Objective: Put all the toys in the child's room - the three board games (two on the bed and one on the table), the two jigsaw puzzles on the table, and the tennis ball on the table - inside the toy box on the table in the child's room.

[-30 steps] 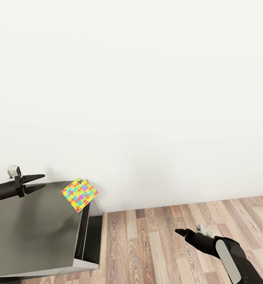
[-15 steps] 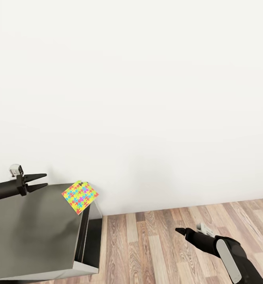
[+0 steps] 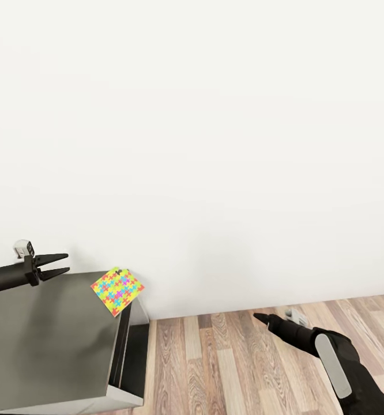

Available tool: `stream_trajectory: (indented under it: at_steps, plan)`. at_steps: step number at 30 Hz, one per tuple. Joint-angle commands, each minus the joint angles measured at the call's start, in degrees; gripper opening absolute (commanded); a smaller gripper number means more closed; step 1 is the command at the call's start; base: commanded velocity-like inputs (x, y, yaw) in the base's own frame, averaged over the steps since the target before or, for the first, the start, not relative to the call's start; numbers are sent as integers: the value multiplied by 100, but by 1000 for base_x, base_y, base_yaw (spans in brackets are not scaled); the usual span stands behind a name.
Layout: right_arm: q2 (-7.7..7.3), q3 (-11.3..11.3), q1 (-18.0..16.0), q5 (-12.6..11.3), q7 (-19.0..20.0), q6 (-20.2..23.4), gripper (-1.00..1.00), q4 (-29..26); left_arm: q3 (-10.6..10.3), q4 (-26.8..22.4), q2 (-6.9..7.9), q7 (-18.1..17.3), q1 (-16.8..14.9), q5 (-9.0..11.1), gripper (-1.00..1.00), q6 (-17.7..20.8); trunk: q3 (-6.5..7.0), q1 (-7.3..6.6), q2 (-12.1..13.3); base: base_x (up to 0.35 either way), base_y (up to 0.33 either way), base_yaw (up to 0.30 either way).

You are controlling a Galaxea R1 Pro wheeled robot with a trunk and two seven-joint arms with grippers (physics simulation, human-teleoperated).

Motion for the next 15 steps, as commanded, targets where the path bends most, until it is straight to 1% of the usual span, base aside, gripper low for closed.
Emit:
stream_trajectory:
  at_steps: [1, 5, 7, 15]
  plan:
    - [13, -8, -6, 30, 40, 42, 100, -77, -30, 6, 5, -11, -12, 35, 100, 29, -1, 4, -11, 0, 0, 0]
    - [22, 14, -6, 25, 43, 61, 100, -184, -24, 6, 9, -14, -12, 34, 100, 29, 37, 4, -11, 0, 0, 0]
    - [-5, 14, 6, 25, 46, 100, 100, -235, -25, 6, 9, -15, -12, 35, 100, 29, 56, 4, -11, 0, 0, 0]
    - [16, 11, 4, 25, 43, 294, 100, -257, -30, 6, 9, -13, -12, 35, 100, 29, 133, 4, -11, 0, 0, 0]
